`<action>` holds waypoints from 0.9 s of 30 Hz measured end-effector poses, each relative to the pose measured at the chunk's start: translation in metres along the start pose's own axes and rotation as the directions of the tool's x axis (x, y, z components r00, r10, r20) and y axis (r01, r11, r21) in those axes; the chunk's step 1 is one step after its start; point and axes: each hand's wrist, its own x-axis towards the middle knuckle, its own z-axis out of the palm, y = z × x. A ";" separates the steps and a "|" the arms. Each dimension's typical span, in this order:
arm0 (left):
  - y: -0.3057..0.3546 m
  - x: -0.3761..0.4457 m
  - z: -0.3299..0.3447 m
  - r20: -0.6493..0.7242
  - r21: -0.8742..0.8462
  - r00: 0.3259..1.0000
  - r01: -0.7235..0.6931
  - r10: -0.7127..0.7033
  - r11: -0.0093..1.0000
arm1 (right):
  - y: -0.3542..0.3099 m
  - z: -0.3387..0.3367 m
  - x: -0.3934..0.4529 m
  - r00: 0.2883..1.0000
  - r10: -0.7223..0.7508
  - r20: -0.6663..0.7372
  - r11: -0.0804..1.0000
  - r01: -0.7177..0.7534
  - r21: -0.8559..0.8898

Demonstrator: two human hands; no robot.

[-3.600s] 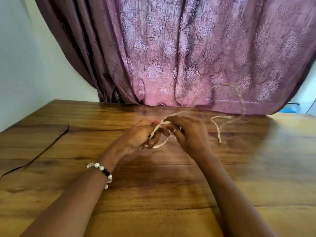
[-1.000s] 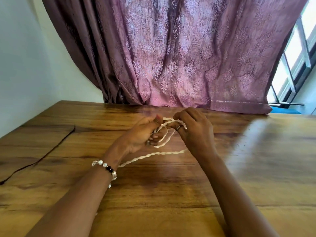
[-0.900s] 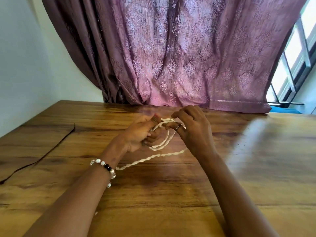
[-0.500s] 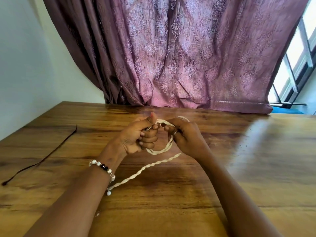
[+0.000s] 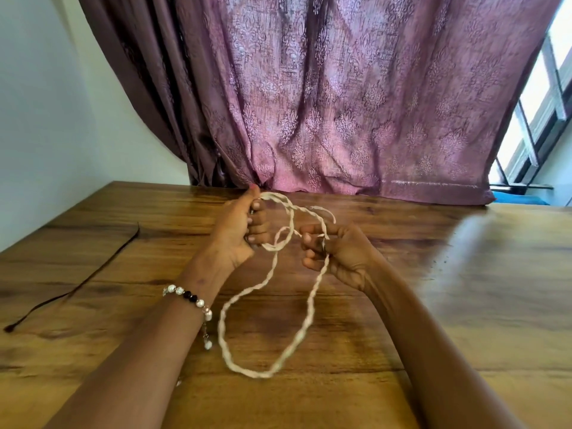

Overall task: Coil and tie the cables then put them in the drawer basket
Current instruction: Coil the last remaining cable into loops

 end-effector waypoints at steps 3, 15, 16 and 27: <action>0.011 0.005 -0.010 -0.064 -0.175 0.997 -0.046 0.035 0.983 | -0.004 -0.011 -0.001 0.995 0.090 0.041 0.990 -0.084 -0.115; 0.010 0.011 -0.015 -0.332 -0.058 0.934 -0.157 0.129 0.986 | -0.015 -0.028 0.002 0.862 -0.406 0.304 0.269 0.431 -0.861; 0.011 0.011 -0.017 -0.354 -0.025 0.923 -0.168 0.148 0.985 | -0.016 -0.032 0.002 0.840 -0.452 0.302 0.140 0.400 -0.906; -0.003 0.004 0.011 -0.138 -0.019 0.976 -0.170 0.166 0.985 | -0.002 -0.030 0.011 0.614 -0.659 0.434 -0.519 0.048 -0.854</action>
